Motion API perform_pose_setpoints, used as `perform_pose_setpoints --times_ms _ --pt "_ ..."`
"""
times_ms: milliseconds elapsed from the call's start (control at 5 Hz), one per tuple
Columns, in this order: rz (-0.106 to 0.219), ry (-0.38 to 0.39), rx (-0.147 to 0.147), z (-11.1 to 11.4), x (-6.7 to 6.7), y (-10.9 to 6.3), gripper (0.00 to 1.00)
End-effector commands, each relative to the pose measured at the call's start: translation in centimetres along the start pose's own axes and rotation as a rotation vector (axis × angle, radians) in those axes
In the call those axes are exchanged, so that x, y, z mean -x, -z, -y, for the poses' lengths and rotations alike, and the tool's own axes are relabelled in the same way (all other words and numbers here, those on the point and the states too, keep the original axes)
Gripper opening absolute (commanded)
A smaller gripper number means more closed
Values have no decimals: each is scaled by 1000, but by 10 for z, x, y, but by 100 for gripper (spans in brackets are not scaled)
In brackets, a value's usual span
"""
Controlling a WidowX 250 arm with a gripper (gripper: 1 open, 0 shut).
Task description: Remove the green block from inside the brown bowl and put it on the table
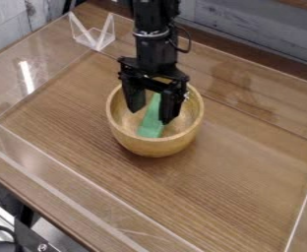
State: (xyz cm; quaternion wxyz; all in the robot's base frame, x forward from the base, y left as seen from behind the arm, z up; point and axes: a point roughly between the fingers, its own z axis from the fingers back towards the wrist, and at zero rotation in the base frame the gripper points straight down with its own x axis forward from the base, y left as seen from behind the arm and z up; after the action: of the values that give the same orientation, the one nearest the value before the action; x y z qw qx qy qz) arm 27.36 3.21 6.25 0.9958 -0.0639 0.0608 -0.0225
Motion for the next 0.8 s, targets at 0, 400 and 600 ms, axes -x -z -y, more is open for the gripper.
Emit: perform_pose_setpoints --times_ms 0,400,600 --pt "54 1 -3 -3 -9 -15 100" --pt "64 16 -4 -6 -11 -1 100" --pt "67 23 -4 -7 -12 7 100"
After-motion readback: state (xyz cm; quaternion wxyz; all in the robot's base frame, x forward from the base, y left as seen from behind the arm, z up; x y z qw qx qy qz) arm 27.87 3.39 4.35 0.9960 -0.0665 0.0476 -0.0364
